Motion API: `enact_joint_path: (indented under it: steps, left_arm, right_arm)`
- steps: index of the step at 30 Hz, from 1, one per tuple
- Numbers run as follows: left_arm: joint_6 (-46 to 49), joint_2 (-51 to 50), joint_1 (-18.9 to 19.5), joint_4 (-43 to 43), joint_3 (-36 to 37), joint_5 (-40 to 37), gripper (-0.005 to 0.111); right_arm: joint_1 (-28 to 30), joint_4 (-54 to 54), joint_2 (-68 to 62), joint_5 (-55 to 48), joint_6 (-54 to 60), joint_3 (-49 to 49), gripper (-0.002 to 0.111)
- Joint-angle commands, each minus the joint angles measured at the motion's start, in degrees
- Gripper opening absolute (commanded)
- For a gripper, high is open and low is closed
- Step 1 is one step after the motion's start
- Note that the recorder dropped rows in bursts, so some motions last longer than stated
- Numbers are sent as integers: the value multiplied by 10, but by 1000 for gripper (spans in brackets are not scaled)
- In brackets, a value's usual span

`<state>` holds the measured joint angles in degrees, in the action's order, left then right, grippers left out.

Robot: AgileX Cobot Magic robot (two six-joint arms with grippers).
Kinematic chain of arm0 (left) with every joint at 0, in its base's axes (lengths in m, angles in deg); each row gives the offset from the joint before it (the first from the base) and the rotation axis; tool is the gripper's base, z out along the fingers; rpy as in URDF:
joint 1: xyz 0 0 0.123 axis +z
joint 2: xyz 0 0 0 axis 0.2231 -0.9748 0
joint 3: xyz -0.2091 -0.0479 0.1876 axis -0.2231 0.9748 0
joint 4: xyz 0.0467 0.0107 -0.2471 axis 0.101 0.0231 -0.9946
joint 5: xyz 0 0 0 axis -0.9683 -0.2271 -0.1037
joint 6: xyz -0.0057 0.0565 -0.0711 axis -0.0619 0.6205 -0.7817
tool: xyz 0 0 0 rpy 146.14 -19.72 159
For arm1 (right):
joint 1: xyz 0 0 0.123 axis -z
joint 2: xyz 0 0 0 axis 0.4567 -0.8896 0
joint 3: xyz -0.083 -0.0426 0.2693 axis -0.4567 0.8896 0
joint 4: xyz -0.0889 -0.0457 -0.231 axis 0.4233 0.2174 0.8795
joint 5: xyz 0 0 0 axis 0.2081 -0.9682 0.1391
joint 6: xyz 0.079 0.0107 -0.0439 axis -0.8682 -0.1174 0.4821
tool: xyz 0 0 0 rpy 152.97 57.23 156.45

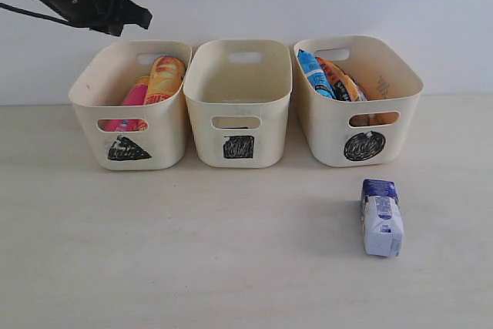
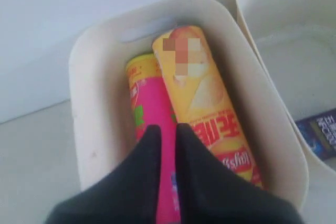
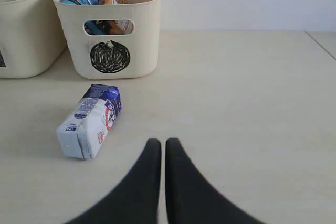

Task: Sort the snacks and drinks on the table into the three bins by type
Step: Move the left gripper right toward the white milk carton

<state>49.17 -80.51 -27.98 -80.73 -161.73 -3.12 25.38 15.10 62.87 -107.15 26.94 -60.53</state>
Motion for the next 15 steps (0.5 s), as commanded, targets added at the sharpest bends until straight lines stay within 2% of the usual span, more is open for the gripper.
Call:
enact_joint_path:
  steps: [1, 5, 12, 15]
  left_arm:
    - [10, 35, 2, -11, 30, -49, 4]
    - [45, 70, -6, -40, 88, -57, 4]
    - [155, 136, -31, -189, 181, -51, 4]
    - [162, 147, -73, -186, 202, -56, 4]
  right_arm:
    - [1, 1, 2, 3, 0, 2, 0]
    - [1, 1, 2, 3, 0, 2, 0]
    - [1, 1, 2, 3, 0, 2, 0]
    - [1, 1, 2, 3, 0, 2, 0]
